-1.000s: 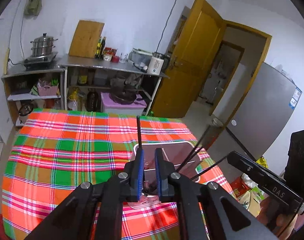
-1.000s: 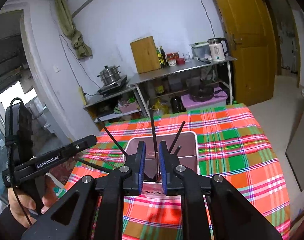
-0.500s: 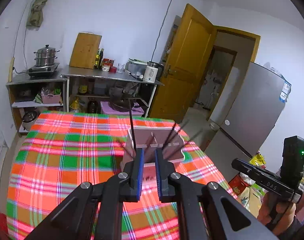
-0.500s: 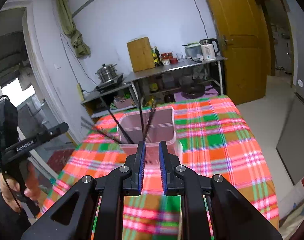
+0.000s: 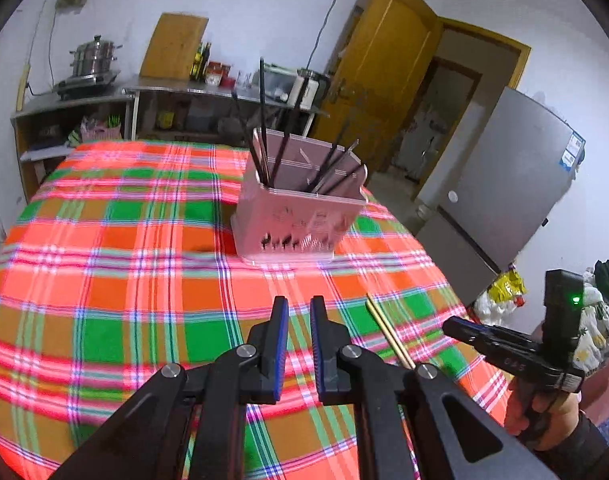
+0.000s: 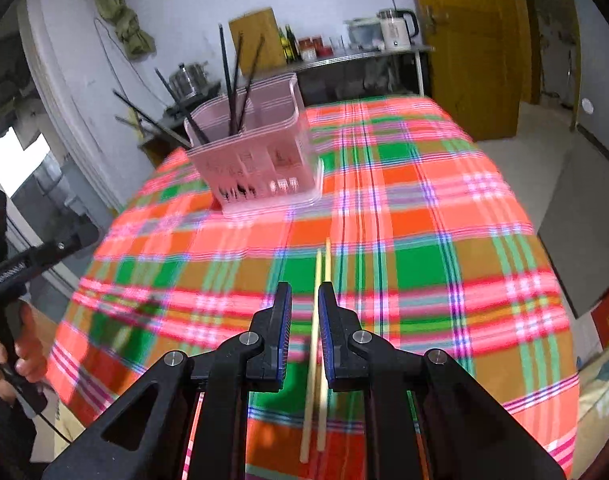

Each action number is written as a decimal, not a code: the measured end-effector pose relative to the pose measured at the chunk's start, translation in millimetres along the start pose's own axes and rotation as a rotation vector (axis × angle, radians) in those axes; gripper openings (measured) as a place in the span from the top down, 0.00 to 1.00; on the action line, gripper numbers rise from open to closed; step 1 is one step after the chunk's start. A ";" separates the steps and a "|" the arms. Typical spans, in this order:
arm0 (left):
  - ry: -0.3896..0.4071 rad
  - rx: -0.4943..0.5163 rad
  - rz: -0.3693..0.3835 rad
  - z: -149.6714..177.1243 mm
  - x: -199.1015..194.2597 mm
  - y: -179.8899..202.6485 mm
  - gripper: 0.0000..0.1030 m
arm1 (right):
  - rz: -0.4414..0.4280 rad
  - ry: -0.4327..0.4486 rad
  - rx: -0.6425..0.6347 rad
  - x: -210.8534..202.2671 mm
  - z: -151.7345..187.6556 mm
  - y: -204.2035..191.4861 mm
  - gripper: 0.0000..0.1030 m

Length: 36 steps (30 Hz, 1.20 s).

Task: Organize utensils
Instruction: 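Withdraw both tools from the basket toward the wooden chopsticks, then close the right tool on the light wooden chopsticks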

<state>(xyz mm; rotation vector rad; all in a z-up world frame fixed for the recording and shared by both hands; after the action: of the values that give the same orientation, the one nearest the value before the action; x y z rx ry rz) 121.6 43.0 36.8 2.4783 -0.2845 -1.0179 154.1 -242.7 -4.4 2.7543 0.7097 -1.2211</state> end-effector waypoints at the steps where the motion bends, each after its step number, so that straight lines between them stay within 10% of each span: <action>1: -0.007 -0.002 0.000 2.5 1.9 0.7 0.90 | -0.001 -0.011 0.004 4.6 3.6 1.3 0.87; 23: -0.101 -0.033 0.010 18.5 37.2 -2.5 0.90 | 0.049 -0.171 -0.063 57.2 32.4 1.2 0.87; 36: -0.127 -0.080 -0.024 24.0 44.7 -21.8 0.90 | -0.142 -0.162 -0.022 79.0 26.1 -54.3 0.95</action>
<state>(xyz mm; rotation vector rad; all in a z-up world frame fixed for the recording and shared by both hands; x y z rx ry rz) 136.7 39.0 -16.1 2.3549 -0.2493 -1.1756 159.0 -169.1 -71.1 2.5886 0.9085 -1.4337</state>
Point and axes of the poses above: each gripper's, at about its wrist camera, not at the fingertips, and x roughly the way its jaws point, y to its right, z to its underside, the point moved 1 cm from there along x, roughly the way its jaws point, and after that the axes turned 11 degrees about -x, right-handed, at the moved point
